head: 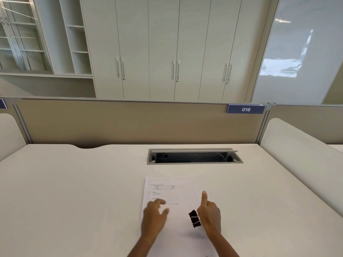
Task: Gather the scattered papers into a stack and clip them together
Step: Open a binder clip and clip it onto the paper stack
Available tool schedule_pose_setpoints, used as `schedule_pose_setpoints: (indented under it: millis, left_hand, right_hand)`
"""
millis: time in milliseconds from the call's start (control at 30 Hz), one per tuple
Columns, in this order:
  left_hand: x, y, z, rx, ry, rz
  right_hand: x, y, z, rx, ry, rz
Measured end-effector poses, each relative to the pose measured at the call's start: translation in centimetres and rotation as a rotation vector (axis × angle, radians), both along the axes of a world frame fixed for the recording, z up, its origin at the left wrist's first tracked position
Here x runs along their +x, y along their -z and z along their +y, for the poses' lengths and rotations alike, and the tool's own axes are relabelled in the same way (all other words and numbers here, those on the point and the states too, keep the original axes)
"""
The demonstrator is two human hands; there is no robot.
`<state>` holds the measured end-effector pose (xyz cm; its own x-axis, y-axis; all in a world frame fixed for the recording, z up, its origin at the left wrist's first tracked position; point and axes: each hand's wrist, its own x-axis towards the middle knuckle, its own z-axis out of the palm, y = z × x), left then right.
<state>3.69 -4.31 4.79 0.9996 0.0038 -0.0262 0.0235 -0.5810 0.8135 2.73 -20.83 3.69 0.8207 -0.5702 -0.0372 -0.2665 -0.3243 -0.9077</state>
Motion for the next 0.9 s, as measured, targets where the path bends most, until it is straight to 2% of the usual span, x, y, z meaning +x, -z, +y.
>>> schedule_pose_setpoints:
  millis: [67, 100, 167, 267, 467, 667, 800, 900]
  left_hand:
    - [1.2, 0.4, 1.6, 0.286, -0.112, 0.065]
    - [1.5, 0.4, 2.2, 0.359, -0.134, 0.134]
    - [2.0, 0.5, 2.9, 0.418, -0.143, 0.236]
    - [2.5, 0.7, 2.9, 0.423, -0.124, 0.276]
    - [3.5, 0.3, 2.2, 0.241, -0.184, 0.372]
    - [4.5, -0.3, 2.9, -0.074, -0.228, 0.484]
    - [5.1, -0.4, 3.4, -0.327, -0.260, 0.439]
    - [5.6, -0.3, 3.5, -0.443, -0.264, 0.473]
  right_hand:
    - [0.3, 0.7, -0.1, -0.026, -0.003, 0.023]
    - [0.4, 1.0, -0.1, -0.040, -0.003, 0.039]
    - [0.5, 1.9, 0.0, -0.080, -0.002, 0.070]
    - [0.6, 2.9, 0.1, -0.148, 0.010, 0.104]
    - [1.1, 3.4, 0.1, -0.207, 0.022, 0.120]
    - [1.3, 3.6, 0.0, -0.230, 0.023, 0.120]
    - [1.5, 4.0, -0.1, -0.239, 0.018, 0.134]
    - [1.5, 4.0, -0.2, -0.234, 0.017, 0.126]
